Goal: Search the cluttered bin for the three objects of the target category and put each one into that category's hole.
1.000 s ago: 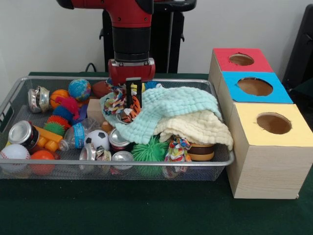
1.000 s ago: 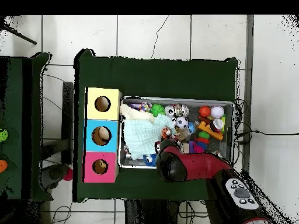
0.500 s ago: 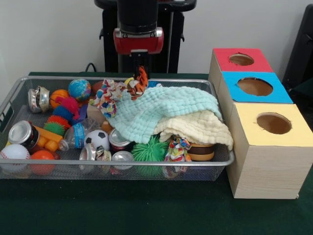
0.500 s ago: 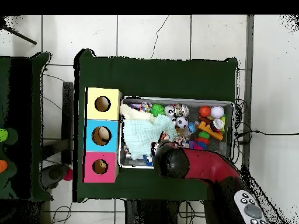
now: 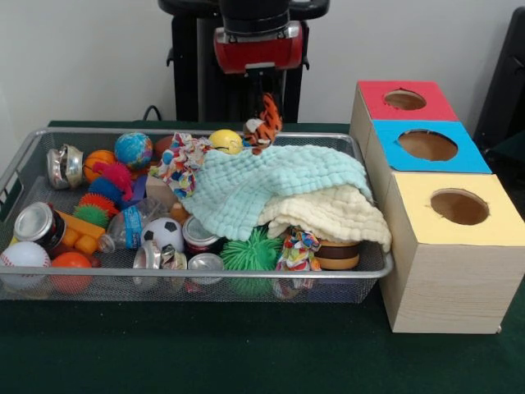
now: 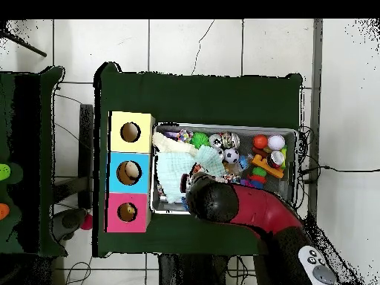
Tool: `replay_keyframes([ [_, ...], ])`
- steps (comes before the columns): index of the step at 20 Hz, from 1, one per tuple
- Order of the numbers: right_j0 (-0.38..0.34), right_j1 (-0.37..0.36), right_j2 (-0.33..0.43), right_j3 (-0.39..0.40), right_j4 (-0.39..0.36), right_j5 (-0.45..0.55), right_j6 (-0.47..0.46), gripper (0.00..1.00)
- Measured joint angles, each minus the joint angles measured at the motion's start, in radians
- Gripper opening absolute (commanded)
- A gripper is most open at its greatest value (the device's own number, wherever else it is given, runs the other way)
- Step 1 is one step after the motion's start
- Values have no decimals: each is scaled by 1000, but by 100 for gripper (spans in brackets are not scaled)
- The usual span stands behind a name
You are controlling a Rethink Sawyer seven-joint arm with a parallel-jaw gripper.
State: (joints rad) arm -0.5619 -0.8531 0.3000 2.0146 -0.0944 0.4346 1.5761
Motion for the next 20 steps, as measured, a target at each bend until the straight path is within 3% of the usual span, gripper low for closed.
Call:
replay_keyframes([
  [8, -50, 8, 110, 119, 144, -19, 0, 0],
  [20, -15, -72, 173, 297, 262, -22, 0, 0],
])
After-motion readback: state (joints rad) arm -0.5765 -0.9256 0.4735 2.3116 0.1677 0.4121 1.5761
